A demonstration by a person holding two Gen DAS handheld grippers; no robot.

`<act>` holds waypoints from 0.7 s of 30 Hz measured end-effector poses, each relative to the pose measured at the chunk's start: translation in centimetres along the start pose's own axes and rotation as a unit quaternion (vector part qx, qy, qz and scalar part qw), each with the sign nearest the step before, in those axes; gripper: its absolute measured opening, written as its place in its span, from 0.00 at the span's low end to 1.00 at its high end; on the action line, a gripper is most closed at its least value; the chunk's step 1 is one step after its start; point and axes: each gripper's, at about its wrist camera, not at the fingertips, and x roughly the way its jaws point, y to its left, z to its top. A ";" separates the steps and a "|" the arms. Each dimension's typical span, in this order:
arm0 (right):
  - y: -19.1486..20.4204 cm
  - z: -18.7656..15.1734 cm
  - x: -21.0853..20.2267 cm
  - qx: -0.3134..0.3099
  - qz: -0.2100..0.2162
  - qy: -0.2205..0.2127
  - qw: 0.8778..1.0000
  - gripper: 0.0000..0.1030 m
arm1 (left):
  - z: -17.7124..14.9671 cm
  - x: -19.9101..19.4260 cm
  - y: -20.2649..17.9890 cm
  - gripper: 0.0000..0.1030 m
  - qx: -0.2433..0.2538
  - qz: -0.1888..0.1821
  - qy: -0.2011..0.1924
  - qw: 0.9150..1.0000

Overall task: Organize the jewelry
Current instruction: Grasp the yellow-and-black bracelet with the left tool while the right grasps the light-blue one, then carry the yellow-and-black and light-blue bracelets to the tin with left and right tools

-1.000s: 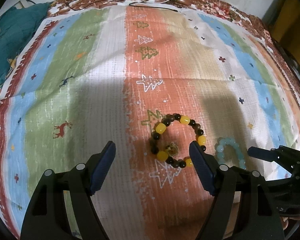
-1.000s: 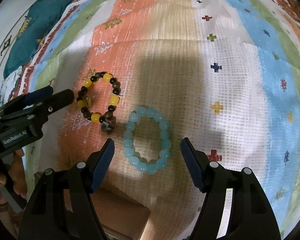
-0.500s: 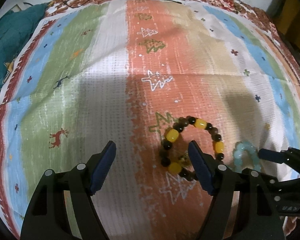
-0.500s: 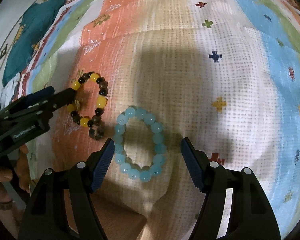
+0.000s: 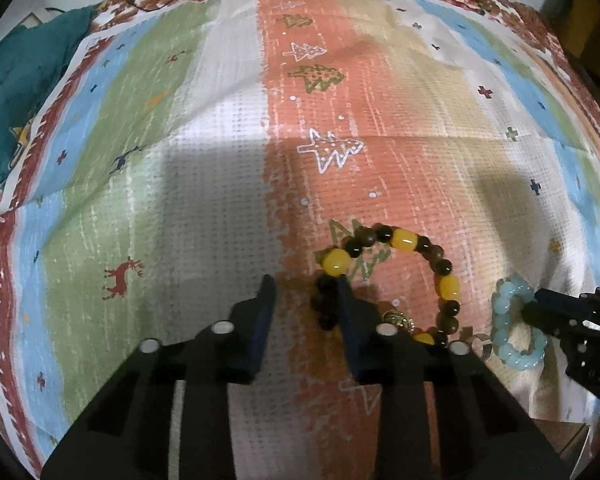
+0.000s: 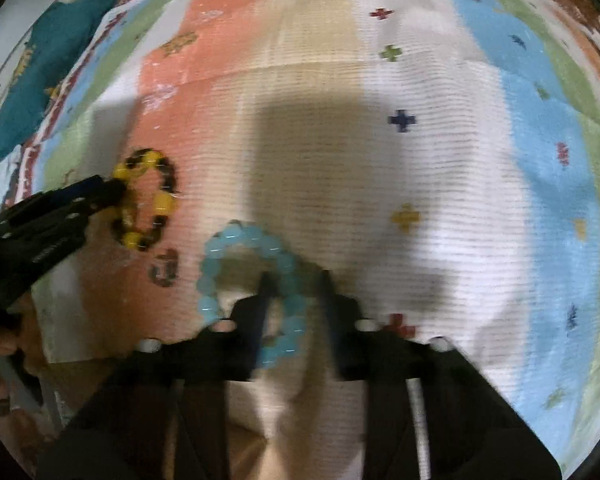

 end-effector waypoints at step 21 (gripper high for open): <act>1.6 -0.6 -4.4 -0.043 -0.013 -0.060 0.997 0.12 | -0.5 -5.9 0.5 0.09 -0.027 -0.061 -0.031 0.997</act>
